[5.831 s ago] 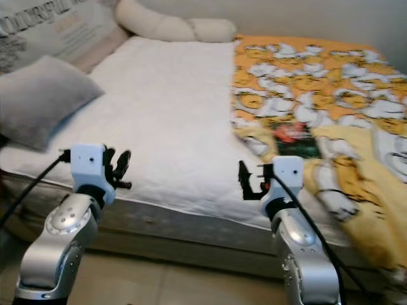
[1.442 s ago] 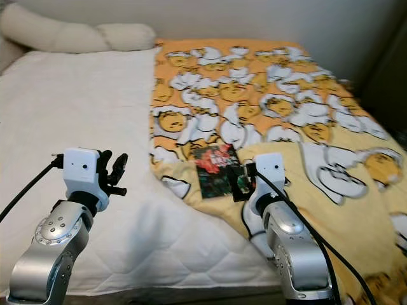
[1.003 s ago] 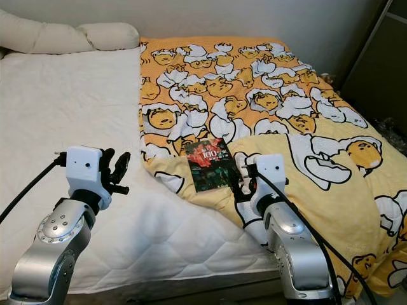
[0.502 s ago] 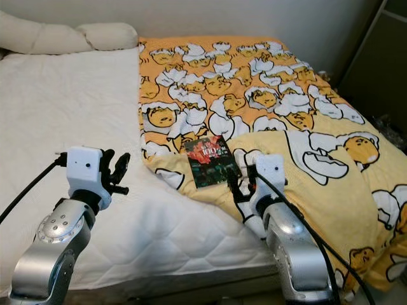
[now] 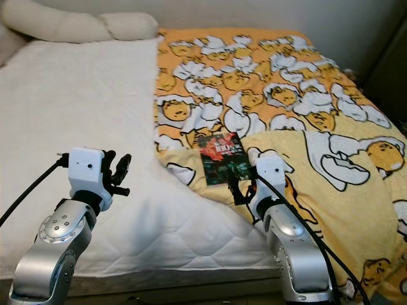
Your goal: Clean up the room
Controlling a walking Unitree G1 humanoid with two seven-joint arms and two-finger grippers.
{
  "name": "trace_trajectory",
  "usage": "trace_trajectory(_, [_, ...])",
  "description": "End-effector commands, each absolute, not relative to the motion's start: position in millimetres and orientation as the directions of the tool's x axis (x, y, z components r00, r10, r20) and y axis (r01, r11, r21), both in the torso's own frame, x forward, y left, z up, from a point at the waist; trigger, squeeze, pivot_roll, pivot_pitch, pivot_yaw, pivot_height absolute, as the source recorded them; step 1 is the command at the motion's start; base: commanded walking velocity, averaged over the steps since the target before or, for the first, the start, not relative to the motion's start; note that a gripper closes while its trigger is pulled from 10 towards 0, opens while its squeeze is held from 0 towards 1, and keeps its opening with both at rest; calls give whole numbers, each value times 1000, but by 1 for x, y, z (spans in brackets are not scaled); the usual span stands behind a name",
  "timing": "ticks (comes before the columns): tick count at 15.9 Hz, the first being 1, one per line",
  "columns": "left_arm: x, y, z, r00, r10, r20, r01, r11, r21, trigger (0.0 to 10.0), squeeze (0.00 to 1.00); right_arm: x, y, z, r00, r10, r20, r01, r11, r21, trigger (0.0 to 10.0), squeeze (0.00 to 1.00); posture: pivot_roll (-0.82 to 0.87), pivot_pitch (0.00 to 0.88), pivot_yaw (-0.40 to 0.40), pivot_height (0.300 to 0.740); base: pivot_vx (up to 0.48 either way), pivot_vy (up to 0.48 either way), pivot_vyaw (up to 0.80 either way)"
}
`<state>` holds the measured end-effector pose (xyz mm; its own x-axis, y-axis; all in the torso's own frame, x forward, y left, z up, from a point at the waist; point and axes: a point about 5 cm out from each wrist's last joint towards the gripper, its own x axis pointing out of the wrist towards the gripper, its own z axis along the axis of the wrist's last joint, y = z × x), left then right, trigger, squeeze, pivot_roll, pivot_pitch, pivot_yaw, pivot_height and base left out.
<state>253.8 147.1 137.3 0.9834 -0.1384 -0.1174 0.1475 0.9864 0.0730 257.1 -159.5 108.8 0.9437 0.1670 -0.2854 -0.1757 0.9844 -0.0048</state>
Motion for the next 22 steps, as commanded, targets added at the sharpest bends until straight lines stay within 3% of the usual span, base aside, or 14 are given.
trace_trajectory(1, [256,147,137,982,-139,-125,150,985,81,10000,0,258,-161,113,947,159,-281,-169,986,-12,10000,0,-91,0,-3,740,0,0,0])
trace_trajectory(5, [258,145,137,982,-141,-124,151,986,77,10000,0,259,-166,114,950,146,-276,-150,989,6,10000,0,-94,0,-14,740,0,0,0])
trace_trajectory(6, [262,144,140,982,-153,-115,162,984,77,10000,0,264,-168,116,952,166,-256,-163,986,34,10000,345,-91,0,-17,740,0,0,0])
trace_trajectory(7, [267,142,144,975,-193,-107,202,976,82,10000,0,282,-172,113,953,155,-262,-136,987,88,10000,1000,-93,0,-3,740,0,0,0])
trace_trajectory(9, [272,140,147,956,-271,-117,284,951,119,10000,0,312,-180,110,946,154,-286,-122,984,128,10000,1000,-80,26,27,740,0,0,0])
trace_trajectory(11, [276,137,158,913,-389,-122,404,902,152,10000,0,346,-194,110,937,143,-318,-76,974,212,10000,1000,-41,130,59,740,0,0,0])
trace_trajectory(13, [275,136,172,870,-481,-106,492,863,120,10000,0,361,-202,113,932,130,-338,-40,964,261,10000,1000,-9,203,76,740,0,0,0])
trace_trajectory(16, [276,141,184,832,-545,-102,554,825,112,10000,0,372,-207,117,924,171,-343,-51,942,331,10000,1000,30,253,83,740,0,0,0])
trace_trajectory(22, [267,158,195,826,-549,-127,561,821,103,10000,0,375,-210,119,912,293,-285,-136,875,465,10000,1000,94,327,84,740,0,0,0])
